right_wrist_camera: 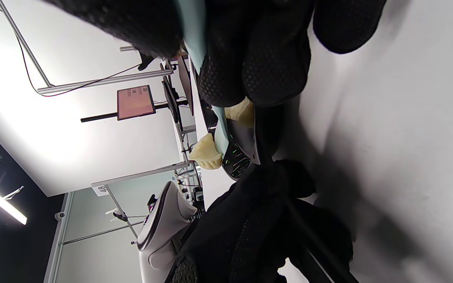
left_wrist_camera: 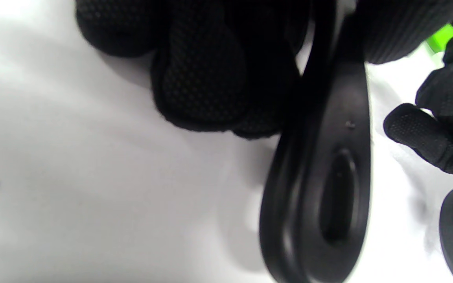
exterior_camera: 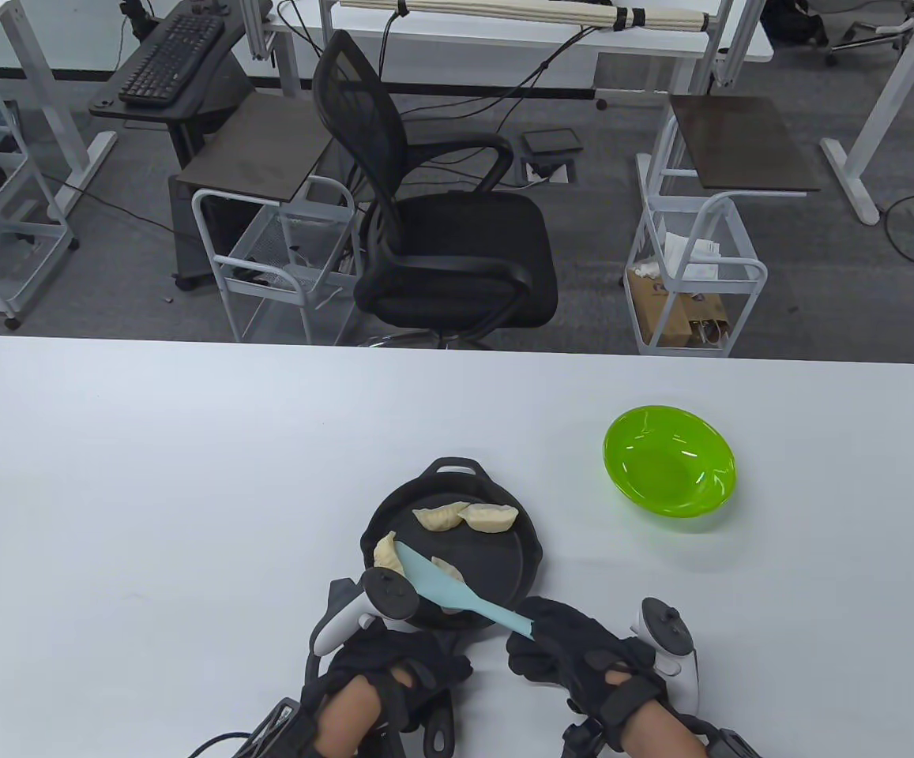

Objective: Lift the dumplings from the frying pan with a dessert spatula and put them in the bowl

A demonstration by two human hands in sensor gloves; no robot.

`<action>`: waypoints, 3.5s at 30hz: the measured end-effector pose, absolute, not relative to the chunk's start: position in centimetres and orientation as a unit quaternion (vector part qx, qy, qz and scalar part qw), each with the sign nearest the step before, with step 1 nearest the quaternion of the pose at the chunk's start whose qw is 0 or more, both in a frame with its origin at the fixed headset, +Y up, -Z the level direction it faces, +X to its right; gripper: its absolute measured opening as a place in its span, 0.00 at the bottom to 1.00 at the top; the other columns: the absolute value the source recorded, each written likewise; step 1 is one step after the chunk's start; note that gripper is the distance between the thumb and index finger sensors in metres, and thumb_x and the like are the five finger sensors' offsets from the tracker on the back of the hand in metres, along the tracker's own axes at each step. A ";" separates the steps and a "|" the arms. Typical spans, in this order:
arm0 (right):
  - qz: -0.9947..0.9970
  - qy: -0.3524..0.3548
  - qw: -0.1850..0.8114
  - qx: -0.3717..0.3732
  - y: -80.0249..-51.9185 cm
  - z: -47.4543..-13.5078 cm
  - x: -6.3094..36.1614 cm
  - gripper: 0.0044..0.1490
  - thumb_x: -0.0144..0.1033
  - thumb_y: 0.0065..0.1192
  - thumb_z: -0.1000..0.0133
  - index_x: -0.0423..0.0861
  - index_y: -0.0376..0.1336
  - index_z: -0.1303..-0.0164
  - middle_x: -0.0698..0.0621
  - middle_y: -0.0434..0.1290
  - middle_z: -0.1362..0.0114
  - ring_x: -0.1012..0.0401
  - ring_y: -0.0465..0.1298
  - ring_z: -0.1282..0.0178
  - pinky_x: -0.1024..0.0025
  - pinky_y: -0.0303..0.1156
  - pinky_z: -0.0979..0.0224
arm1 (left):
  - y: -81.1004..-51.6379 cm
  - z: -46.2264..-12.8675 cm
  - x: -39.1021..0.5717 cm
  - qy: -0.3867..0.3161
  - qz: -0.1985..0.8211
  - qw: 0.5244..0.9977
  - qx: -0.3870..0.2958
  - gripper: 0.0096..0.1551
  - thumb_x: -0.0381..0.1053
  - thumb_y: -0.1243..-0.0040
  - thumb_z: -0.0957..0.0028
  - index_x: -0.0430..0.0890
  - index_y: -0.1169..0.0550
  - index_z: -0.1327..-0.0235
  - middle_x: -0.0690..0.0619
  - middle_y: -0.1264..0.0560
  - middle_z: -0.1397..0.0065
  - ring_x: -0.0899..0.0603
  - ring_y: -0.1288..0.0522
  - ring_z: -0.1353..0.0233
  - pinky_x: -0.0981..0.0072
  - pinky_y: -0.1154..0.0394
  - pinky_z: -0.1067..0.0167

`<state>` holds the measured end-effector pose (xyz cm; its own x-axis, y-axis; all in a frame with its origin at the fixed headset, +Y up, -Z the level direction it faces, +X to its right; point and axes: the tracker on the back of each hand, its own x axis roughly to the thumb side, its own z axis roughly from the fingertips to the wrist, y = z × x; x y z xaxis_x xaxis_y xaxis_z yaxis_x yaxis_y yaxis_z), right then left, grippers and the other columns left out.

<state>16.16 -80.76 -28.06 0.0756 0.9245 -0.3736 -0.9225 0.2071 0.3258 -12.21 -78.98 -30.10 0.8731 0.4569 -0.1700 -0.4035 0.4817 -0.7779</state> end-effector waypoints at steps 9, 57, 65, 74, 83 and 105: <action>0.613 0.225 0.758 -0.007 -79.9 -28.3 17.3 0.34 0.39 0.56 0.37 0.40 0.54 0.23 0.38 0.71 0.31 0.41 0.73 0.36 0.35 0.58 0.24 | -79.0 -30.1 -12.2 -0.030 0.250 0.860 -0.443 0.40 0.77 0.40 0.51 0.53 0.30 0.35 0.61 0.10 0.55 0.49 0.14 0.58 0.55 0.23 0.50; 0.578 -0.051 0.800 -0.153 -79.6 -30.4 27.3 0.37 0.40 0.55 0.37 0.42 0.49 0.21 0.39 0.66 0.27 0.40 0.69 0.31 0.35 0.56 0.23 | -79.0 -30.1 -12.3 -0.028 0.250 0.860 -0.443 0.39 0.77 0.41 0.51 0.54 0.30 0.36 0.61 0.10 0.55 0.50 0.14 0.58 0.55 0.23 0.50; 0.573 -0.054 0.801 -0.164 -79.6 -30.3 27.5 0.38 0.40 0.55 0.37 0.41 0.47 0.21 0.38 0.64 0.25 0.39 0.68 0.29 0.34 0.56 0.23 | -79.0 -30.1 -12.3 -0.028 0.250 0.860 -0.443 0.39 0.77 0.41 0.51 0.54 0.30 0.36 0.61 0.10 0.54 0.49 0.14 0.58 0.55 0.23 0.50; 0.571 -0.059 0.800 -0.175 -79.6 -30.3 27.8 0.39 0.40 0.54 0.37 0.41 0.46 0.20 0.37 0.63 0.25 0.39 0.67 0.29 0.34 0.55 0.23 | -79.0 -30.1 -12.3 -0.028 0.250 0.860 -0.443 0.39 0.77 0.41 0.51 0.54 0.30 0.36 0.61 0.10 0.54 0.49 0.14 0.58 0.55 0.24 0.50; 0.576 -0.055 0.796 -0.178 -79.7 -30.4 28.1 0.40 0.40 0.55 0.37 0.41 0.45 0.20 0.37 0.62 0.24 0.38 0.66 0.28 0.34 0.55 0.23 | -79.0 -30.1 -12.3 -0.028 0.250 0.860 -0.443 0.39 0.77 0.41 0.51 0.54 0.30 0.36 0.61 0.10 0.55 0.49 0.14 0.58 0.55 0.23 0.50; 0.592 -0.038 0.789 -0.159 -79.4 -30.7 28.3 0.41 0.41 0.57 0.37 0.45 0.45 0.18 0.35 0.58 0.21 0.36 0.62 0.25 0.33 0.53 0.22 | -79.0 -30.1 -12.3 -0.027 0.251 0.860 -0.443 0.39 0.78 0.43 0.50 0.54 0.30 0.36 0.61 0.10 0.54 0.49 0.14 0.58 0.55 0.24 0.51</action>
<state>28.29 -79.40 -30.74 0.2966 0.9463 -0.1285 -0.9222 0.2488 -0.2959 -12.31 -78.98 -30.14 0.8726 0.4557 -0.1757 -0.4080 0.4823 -0.7752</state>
